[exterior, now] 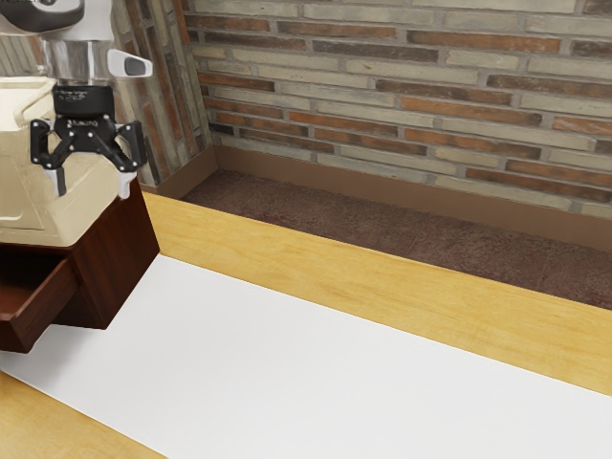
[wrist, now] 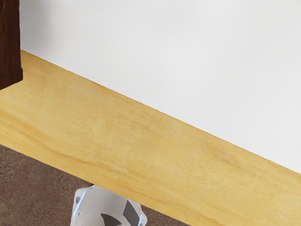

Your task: Push the drawer handle with one arm to close the drawer

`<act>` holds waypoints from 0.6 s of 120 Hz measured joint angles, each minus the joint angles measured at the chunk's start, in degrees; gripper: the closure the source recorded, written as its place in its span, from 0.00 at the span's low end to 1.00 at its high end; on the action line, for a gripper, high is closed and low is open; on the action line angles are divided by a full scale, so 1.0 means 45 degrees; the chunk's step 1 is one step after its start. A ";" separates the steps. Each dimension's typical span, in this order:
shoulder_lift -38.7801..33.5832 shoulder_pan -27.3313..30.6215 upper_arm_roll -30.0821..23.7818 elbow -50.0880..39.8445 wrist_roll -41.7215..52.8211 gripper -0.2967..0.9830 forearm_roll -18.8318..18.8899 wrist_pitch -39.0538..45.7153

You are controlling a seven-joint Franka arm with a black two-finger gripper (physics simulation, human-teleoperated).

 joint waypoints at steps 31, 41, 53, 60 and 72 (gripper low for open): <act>0.0198 0.0016 -0.0081 -0.0066 -0.2210 0.23 -0.0134 0.2268; 0.0164 0.0015 -0.0187 -0.0092 -0.2620 0.23 -0.0101 0.2384; -0.2513 0.0410 -0.0438 -0.3343 -0.2975 0.37 -0.0144 0.3155; -0.4426 0.0829 -0.0466 -0.5494 -0.2985 0.50 -0.0122 0.3521; -0.7142 0.2314 -0.0421 -0.9339 -0.2599 0.66 0.0657 0.4317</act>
